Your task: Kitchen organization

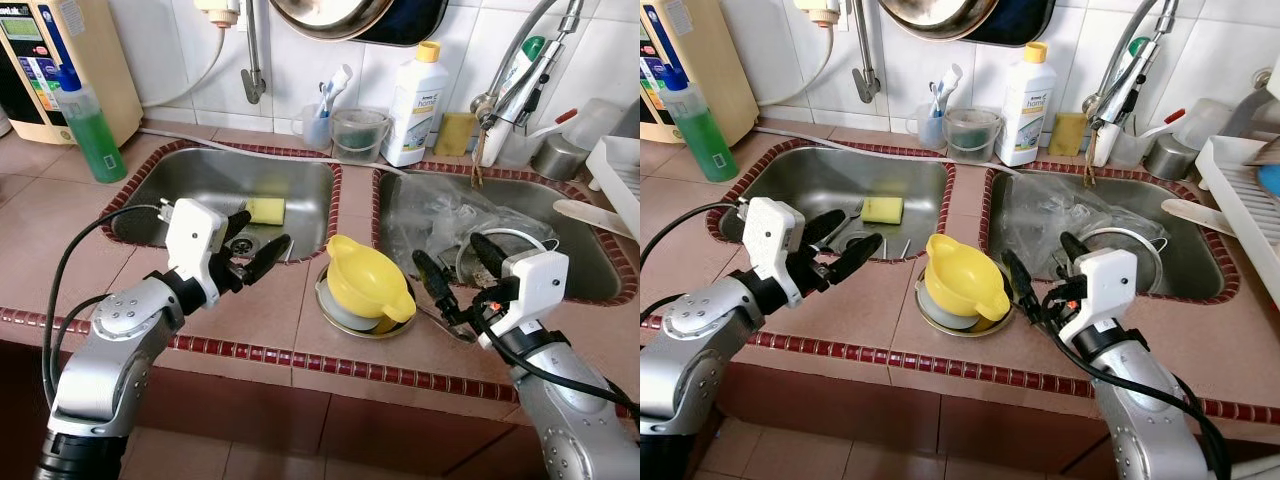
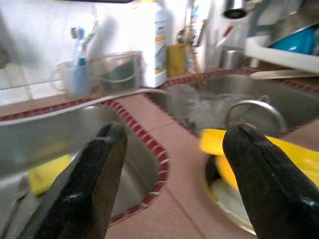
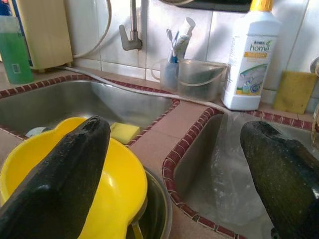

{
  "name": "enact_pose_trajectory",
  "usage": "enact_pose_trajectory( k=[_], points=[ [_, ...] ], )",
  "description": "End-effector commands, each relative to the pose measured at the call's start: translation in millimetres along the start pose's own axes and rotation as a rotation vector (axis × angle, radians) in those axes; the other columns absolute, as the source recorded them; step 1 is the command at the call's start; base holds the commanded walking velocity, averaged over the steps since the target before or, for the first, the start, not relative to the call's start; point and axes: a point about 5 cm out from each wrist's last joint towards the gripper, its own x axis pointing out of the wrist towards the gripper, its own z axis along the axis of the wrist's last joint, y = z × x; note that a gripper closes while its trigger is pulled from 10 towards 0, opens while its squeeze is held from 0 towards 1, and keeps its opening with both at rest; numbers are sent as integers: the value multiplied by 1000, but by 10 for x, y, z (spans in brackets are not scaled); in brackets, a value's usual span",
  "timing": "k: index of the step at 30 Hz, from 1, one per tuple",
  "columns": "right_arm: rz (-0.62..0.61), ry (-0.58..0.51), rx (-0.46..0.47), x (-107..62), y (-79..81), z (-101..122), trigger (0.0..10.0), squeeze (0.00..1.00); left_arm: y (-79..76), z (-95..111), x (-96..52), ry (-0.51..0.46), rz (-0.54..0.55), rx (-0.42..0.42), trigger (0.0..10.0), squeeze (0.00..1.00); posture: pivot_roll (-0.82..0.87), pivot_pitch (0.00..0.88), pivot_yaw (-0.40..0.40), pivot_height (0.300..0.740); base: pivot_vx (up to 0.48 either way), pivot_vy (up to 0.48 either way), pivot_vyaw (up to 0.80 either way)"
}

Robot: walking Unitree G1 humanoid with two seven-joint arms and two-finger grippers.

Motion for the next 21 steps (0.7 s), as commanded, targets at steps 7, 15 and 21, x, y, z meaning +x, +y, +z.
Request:
enact_pose_trajectory(
  k=[7, 15, 21],
  points=[
    [-36, 16, 36, 138, -53, -92, 10000, 0, -284, 70, -95, 6, -198, -28, 10000, 0, -145, 47, -8, 740, 0, 0, 0],
    [28, 46, 93, 295, -107, -109, 10000, 0, -404, 76, -133, 20, -242, -48, 10000, 0, -134, 69, -33, 740, 0, 0, 0],
    [93, 86, 122, 331, -160, -163, 10000, 0, -412, 86, -196, 40, -263, -69, 10000, 0, -125, 77, -51, 740, 0, 0, 0]
  ],
)
